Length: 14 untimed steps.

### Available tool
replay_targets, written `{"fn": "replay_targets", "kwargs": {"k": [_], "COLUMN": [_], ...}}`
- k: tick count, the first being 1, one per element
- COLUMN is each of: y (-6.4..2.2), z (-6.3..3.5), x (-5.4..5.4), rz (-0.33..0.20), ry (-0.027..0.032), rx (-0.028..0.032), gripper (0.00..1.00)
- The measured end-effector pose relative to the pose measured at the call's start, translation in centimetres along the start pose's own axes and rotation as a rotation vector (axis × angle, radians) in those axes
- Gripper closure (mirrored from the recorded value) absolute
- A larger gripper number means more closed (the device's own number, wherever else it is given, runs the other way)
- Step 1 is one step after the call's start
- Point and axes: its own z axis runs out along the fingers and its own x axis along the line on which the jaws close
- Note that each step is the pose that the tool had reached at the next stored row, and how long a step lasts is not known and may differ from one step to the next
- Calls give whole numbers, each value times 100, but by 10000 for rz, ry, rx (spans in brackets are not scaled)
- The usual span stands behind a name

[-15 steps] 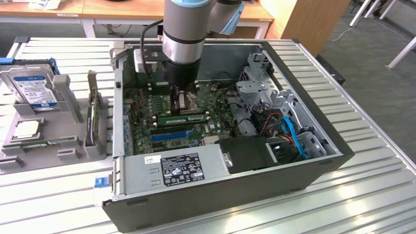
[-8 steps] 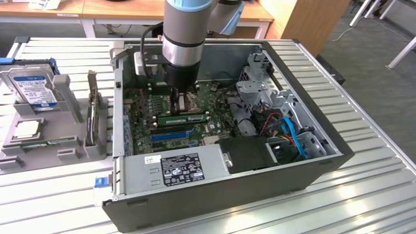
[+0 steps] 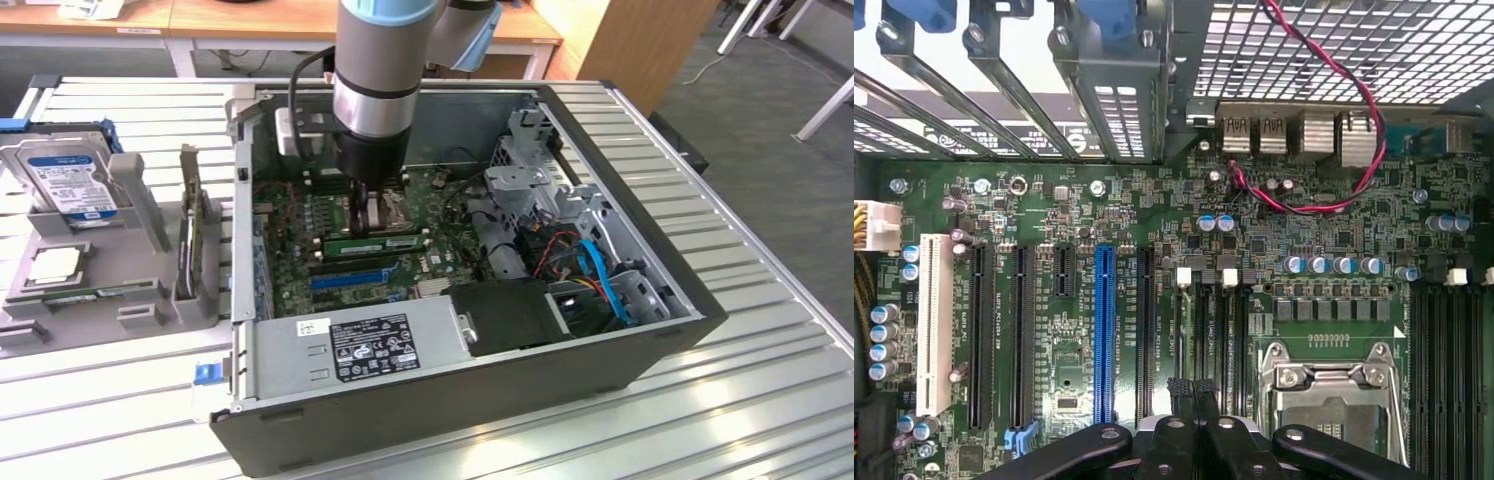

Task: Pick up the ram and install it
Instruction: 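Press down the ram until it locks into place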

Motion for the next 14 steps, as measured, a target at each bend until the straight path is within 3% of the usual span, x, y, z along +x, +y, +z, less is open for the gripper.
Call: {"fn": "replay_targets", "kwargs": {"k": [14], "y": [-2], "z": [55], "x": [2], "rz": [0], "ry": [-4], "rx": [2], "gripper": [90]}}
